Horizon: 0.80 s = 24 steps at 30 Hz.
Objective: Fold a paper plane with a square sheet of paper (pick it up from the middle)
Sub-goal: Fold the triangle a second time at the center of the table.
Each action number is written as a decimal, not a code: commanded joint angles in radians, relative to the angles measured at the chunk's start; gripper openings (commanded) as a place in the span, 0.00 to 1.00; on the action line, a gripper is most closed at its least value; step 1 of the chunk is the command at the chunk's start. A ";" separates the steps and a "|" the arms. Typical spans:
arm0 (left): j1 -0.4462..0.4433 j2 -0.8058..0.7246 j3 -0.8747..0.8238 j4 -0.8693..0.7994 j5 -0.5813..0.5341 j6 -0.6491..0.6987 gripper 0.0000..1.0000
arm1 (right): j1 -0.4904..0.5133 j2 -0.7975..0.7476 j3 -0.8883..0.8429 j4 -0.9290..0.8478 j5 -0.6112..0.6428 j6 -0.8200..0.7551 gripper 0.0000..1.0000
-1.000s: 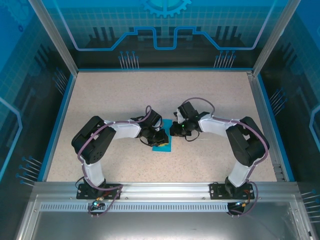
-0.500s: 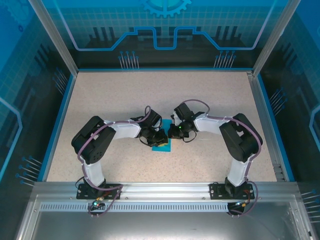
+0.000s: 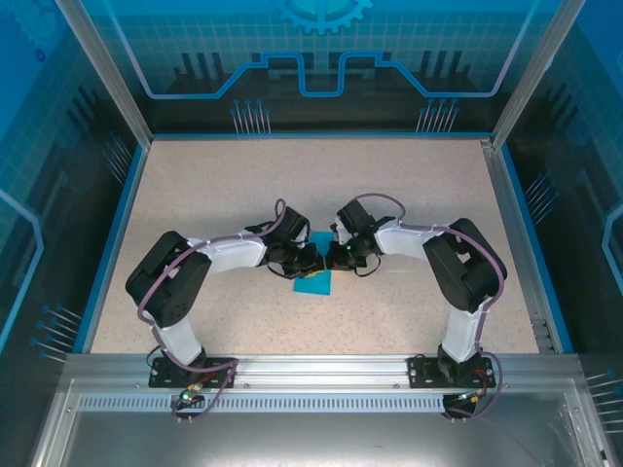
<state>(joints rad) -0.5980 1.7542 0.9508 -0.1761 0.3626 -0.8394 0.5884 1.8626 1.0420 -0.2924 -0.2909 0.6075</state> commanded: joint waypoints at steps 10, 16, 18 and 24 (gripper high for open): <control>0.023 0.062 -0.002 -0.034 -0.112 -0.020 0.13 | 0.010 0.054 0.003 -0.047 0.042 -0.024 0.09; 0.024 0.047 -0.058 -0.030 -0.144 -0.066 0.13 | 0.010 0.049 0.013 -0.047 0.040 -0.023 0.09; 0.025 0.034 -0.075 -0.020 -0.149 -0.076 0.13 | 0.010 0.046 0.025 -0.045 0.031 -0.027 0.09; 0.029 0.014 -0.073 -0.023 -0.156 -0.072 0.13 | 0.010 0.055 0.041 -0.062 0.043 -0.034 0.09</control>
<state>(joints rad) -0.5835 1.7828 0.9058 -0.1287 0.2668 -0.8967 0.5892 1.8763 1.0672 -0.3103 -0.2913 0.5934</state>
